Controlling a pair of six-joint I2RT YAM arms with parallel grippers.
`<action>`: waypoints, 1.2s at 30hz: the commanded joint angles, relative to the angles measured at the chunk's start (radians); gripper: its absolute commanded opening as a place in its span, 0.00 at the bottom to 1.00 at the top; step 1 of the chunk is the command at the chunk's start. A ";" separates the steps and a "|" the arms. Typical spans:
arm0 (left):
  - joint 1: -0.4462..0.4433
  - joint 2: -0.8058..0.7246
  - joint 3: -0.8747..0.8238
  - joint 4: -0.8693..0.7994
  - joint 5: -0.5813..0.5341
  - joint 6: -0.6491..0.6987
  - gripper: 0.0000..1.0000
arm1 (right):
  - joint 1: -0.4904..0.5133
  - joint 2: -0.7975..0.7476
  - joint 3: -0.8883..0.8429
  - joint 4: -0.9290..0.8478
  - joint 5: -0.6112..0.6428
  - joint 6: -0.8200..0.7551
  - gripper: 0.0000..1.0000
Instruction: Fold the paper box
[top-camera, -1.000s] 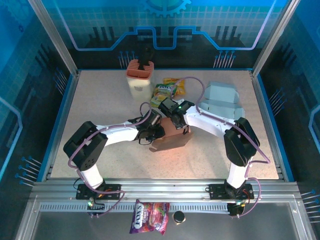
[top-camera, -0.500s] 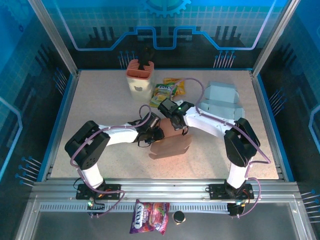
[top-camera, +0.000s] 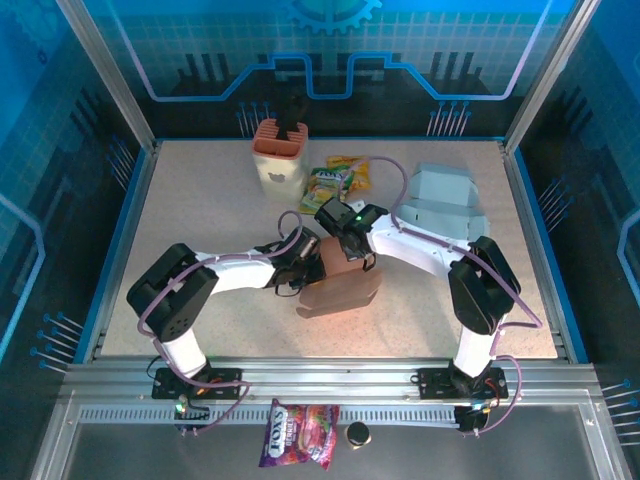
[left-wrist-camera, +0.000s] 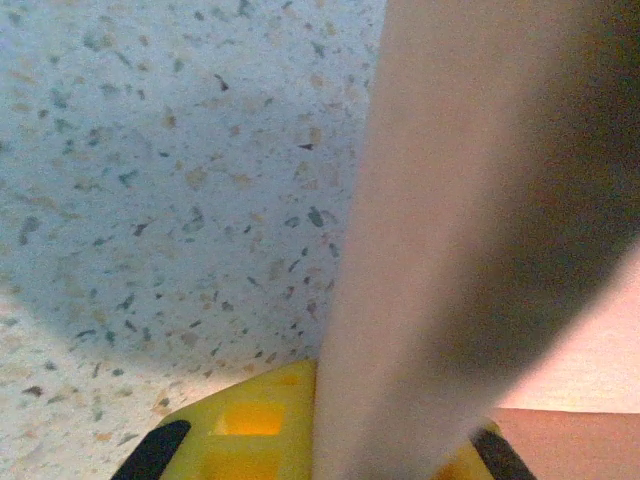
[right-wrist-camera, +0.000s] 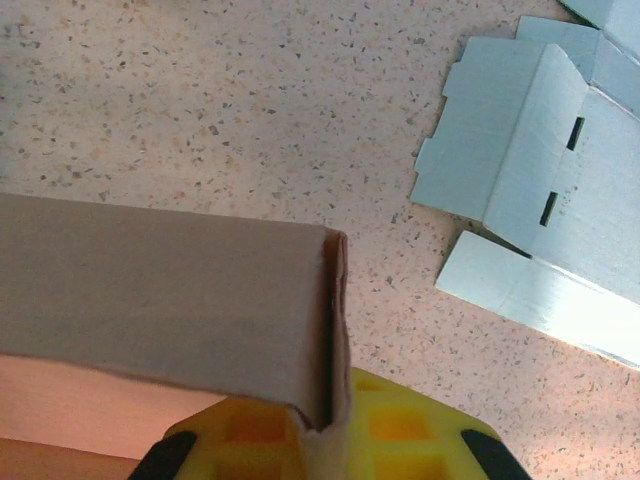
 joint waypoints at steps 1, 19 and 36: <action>0.012 0.012 -0.051 -0.205 -0.121 -0.082 0.00 | 0.018 -0.017 0.001 -0.054 0.012 0.034 0.00; 0.108 -0.112 -0.072 -0.045 0.036 0.080 0.50 | 0.017 -0.004 0.004 -0.058 0.003 0.027 0.00; 0.121 -0.087 -0.021 0.038 0.132 0.186 0.54 | -0.001 0.026 0.035 -0.084 -0.027 0.028 0.00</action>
